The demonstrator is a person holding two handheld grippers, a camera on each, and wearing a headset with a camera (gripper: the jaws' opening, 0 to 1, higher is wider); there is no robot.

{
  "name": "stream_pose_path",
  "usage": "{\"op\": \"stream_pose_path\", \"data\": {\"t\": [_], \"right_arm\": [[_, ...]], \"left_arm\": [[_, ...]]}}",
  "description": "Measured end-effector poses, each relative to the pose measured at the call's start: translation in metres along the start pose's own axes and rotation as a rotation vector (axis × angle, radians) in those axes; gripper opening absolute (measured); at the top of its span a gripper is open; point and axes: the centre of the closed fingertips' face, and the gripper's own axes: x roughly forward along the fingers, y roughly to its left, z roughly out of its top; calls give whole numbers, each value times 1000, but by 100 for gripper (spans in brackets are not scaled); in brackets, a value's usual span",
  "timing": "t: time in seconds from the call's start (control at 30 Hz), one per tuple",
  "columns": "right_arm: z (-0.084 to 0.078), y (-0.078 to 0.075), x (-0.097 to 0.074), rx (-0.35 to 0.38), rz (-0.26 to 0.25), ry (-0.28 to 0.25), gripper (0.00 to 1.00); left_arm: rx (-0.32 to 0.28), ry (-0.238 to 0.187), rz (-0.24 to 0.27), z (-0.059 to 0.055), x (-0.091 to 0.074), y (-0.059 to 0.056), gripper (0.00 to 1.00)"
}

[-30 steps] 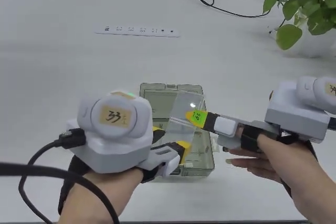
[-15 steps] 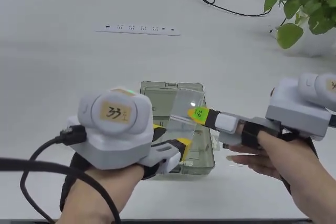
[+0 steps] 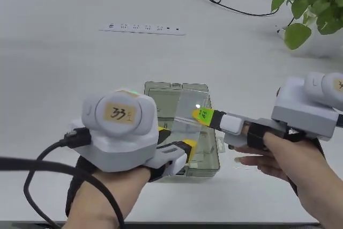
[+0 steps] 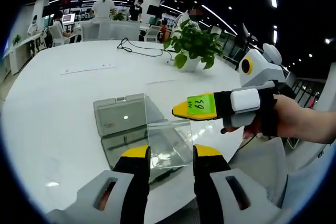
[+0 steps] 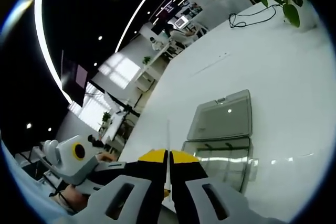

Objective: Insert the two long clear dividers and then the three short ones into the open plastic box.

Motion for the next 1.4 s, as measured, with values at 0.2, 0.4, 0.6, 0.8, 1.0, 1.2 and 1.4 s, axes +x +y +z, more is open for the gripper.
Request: {"op": "stream_pose_path", "data": {"t": [0.2, 0.4, 0.6, 0.8, 1.0, 1.2, 1.4], "right_arm": [[-2, -1, 0, 1, -4, 11, 3], [-5, -3, 0, -3, -23, 31, 2], [-6, -4, -1, -1, -32, 46, 2], [-6, -3, -1, 5, -35, 52, 1], [-4, -6, -3, 10, -52, 60, 1], [-4, -9, -5, 22, -67, 73, 2], [-6, -12, -4, 26, -86, 94, 2]], "left_arm": [[-3, 1, -4, -1, 0, 0, 30], [-20, 1, -12, -5, 1, -2, 30], [-33, -13, -26, -6, 1, -3, 31], [26, -20, -16, -7, -1, -2, 39], [81, -28, -49, -13, -4, 2, 61], [199, -50, -68, -15, -9, 11, 94], [302, -42, -105, -22, -12, 17, 100]]}}
